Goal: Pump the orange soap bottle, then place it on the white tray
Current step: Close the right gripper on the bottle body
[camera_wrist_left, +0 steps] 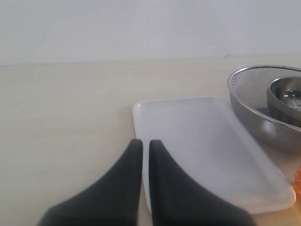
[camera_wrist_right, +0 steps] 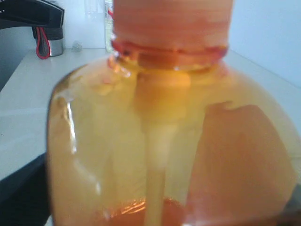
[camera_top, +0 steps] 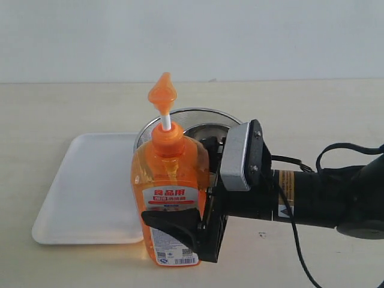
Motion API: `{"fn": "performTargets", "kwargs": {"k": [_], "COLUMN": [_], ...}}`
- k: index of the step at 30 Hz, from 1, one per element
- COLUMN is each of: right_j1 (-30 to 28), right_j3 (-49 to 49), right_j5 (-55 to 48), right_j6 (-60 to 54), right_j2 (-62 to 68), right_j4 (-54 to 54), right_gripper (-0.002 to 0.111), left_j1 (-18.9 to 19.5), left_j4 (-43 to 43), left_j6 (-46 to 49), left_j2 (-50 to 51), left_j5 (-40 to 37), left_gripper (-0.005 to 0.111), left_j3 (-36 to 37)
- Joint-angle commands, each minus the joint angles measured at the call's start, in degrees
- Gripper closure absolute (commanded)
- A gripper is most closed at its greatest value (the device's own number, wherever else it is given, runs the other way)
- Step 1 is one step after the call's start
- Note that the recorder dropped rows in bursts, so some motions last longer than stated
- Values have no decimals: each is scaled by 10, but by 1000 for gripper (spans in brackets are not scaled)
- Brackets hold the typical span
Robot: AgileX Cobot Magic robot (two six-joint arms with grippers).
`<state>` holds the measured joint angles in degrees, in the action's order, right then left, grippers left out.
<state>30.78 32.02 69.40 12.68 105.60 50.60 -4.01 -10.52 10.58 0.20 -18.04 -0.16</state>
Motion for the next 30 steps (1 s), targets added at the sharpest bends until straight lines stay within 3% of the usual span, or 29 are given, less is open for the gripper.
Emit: {"fn": "performTargets", "kwargs": {"k": [1,12,13,15,18,20,30], "right_j1": [12,12,12,12,12,12,12], "right_j3": [2,2,2,2,2,2,2], "right_j5": [6,6,6,6,6,6,6], "right_j6": [-8,0,0,3,3,6,30], "right_j2": [2,2,2,2,2,2,2], "right_j4": [-14,-21,-21,-21,-22,-24,-37], "right_gripper": [22,26,32,62,95,108,107], "left_j1": [1,1,1,1,1,1,1], "left_j4": [0,0,0,0,0,0,0], "left_j6": [2,2,2,2,2,2,2], "left_j2": [-2,-2,-2,-2,-2,-2,-2], "left_j5": [0,0,0,0,0,0,0], "left_gripper": [102,102,102,102,102,102,102], "left_j3": [2,2,2,2,2,2,2]}}
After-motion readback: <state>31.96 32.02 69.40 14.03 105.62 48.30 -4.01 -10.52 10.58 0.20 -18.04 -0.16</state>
